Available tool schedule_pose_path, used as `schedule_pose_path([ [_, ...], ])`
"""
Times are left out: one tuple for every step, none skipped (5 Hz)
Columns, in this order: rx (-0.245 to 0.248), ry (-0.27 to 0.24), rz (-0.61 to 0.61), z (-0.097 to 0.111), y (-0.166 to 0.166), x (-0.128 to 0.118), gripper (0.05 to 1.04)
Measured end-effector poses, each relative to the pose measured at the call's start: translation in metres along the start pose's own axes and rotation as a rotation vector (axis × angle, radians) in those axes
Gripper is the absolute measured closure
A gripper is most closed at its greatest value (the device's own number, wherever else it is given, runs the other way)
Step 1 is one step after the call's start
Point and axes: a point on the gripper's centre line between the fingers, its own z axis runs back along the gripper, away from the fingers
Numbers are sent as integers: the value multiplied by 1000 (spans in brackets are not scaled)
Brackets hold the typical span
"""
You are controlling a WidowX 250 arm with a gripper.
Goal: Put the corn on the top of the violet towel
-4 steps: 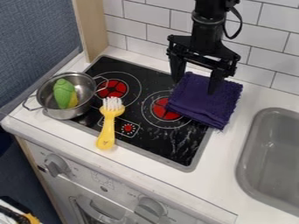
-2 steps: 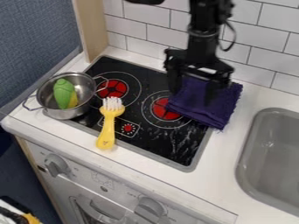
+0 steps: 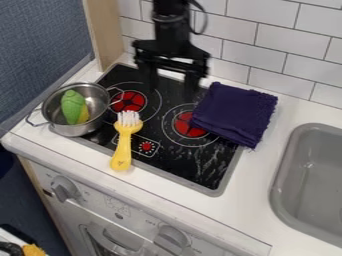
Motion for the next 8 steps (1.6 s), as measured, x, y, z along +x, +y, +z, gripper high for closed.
schedule_pose_path([
  [44,19,45,-2,38,-10,82],
  [82,43,178,-2,81,-20,82],
  [86,35,215,4,102,-17,82],
  [92,47,252,5,121,-25,82],
  [68,54,245,-1,127,-33,82],
  [73,57,242,-4,129,-34,82],
  [96,98,243,-20,126,-33,81],
  [117,125,251,-33,125,-32,82],
])
